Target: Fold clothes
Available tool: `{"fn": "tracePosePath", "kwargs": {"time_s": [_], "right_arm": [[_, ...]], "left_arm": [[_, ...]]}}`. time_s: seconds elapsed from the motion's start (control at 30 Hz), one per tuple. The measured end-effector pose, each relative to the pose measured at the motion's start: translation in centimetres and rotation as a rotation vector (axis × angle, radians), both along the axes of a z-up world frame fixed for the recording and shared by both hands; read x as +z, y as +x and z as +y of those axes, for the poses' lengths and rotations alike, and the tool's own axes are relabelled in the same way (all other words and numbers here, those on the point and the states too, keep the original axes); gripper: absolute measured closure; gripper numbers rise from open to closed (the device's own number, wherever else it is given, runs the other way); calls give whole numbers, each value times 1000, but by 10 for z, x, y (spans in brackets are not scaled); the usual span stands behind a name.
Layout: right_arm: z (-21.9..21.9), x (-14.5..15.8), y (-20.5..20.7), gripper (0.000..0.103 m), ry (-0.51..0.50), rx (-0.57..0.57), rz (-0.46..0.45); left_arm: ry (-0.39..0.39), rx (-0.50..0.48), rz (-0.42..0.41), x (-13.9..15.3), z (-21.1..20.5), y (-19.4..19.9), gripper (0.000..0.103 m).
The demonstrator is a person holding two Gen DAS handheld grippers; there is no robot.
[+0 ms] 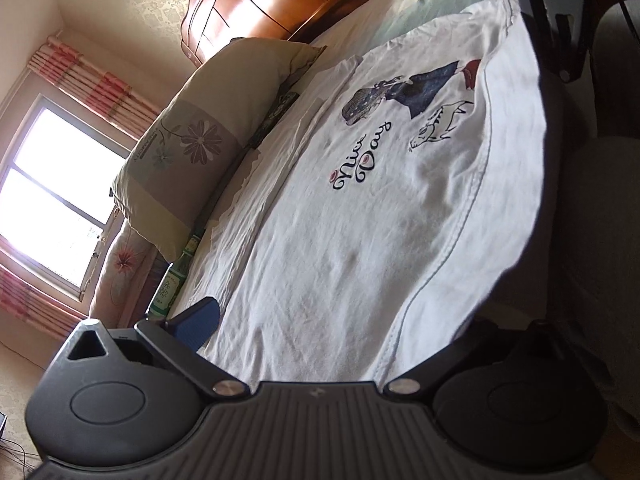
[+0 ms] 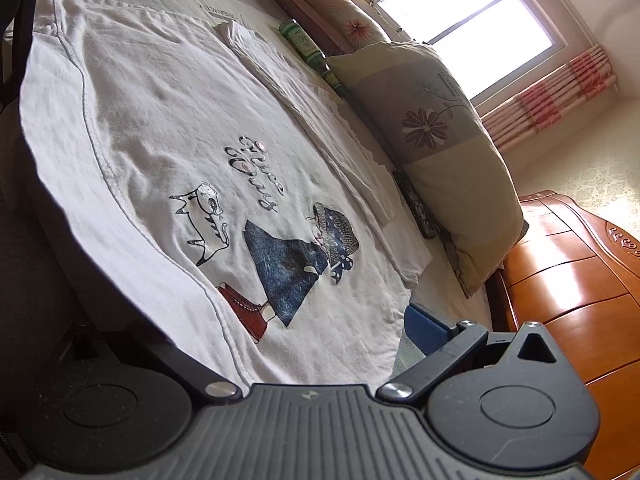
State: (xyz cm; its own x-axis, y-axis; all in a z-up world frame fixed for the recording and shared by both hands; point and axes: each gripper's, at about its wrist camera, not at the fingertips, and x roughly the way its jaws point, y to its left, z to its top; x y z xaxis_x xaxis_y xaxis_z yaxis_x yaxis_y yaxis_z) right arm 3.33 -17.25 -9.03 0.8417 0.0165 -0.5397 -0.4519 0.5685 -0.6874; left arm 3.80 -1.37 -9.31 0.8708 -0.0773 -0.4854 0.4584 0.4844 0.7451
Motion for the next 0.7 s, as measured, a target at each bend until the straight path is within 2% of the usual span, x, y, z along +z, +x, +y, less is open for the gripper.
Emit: {"fn": "tracePosePath", "kwargs": {"time_s": [0.1, 0.33, 0.7], "right_arm": [[-3, 1, -1, 0, 14, -17, -36], [-3, 10, -3, 0, 15, -33, -140], [-5, 24, 22, 0, 13, -20, -133]], "left_arm": [[-33, 19, -7, 7, 5, 3, 0], [-31, 37, -47, 15, 10, 7, 0], [-12, 5, -49, 30, 14, 29, 0]]}}
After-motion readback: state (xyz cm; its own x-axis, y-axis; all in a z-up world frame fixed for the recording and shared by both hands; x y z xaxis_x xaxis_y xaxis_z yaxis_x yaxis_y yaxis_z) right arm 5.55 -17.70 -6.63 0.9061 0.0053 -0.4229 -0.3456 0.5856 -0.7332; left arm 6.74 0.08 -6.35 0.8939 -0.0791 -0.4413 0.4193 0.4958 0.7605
